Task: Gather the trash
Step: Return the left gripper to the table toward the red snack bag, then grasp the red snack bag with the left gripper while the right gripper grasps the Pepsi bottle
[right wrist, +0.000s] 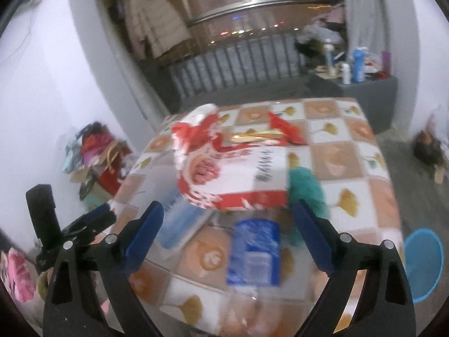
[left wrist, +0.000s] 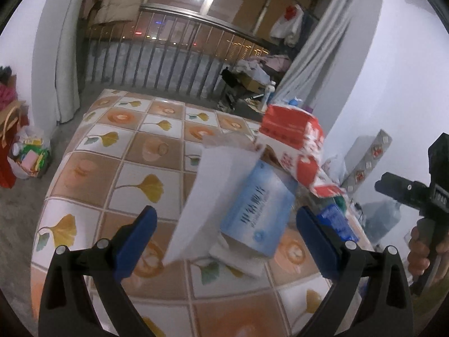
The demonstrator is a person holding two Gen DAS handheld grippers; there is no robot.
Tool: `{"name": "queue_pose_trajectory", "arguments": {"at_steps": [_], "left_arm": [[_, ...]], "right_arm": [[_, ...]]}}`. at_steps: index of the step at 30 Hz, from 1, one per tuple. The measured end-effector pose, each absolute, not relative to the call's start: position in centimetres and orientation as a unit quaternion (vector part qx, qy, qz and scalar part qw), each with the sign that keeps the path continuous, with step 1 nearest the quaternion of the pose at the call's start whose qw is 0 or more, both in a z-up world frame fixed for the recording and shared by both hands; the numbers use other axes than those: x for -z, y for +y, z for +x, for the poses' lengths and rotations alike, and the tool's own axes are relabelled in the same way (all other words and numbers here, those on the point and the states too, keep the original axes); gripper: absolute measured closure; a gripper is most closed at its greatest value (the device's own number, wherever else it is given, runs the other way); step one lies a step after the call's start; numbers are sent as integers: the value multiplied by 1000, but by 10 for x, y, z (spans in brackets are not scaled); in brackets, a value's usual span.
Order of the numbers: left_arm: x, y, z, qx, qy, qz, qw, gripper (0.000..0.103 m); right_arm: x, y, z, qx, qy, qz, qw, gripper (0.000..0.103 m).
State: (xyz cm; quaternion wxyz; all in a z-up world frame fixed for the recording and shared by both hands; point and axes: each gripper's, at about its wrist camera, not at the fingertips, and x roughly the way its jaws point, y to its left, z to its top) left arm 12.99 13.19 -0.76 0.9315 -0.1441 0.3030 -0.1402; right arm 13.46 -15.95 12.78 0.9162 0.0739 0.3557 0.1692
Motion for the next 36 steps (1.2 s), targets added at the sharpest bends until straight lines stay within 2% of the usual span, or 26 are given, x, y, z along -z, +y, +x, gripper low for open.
{"name": "queue_pose_trajectory", "arguments": {"at_steps": [8, 13, 20, 25, 30, 36], "left_arm": [[13, 142, 141, 144, 297, -160, 930, 25], [8, 143, 120, 215, 259, -193, 921, 25], [-1, 113, 104, 264, 256, -165, 915, 25], [-16, 98, 120, 275, 248, -172, 913, 25], [-25, 73, 145, 276, 254, -154, 914, 26], [-21, 44, 176, 263, 294, -143, 908, 33]], "right_arm": [[-124, -107, 169, -196, 365, 36, 909, 20], [-124, -93, 186, -203, 372, 22, 905, 27], [-133, -102, 179, -208, 362, 37, 908, 27], [-136, -134, 148, -179, 353, 53, 917, 26], [-109, -177, 115, -147, 405, 104, 896, 25], [-67, -209, 105, -145, 477, 201, 843, 25]]}}
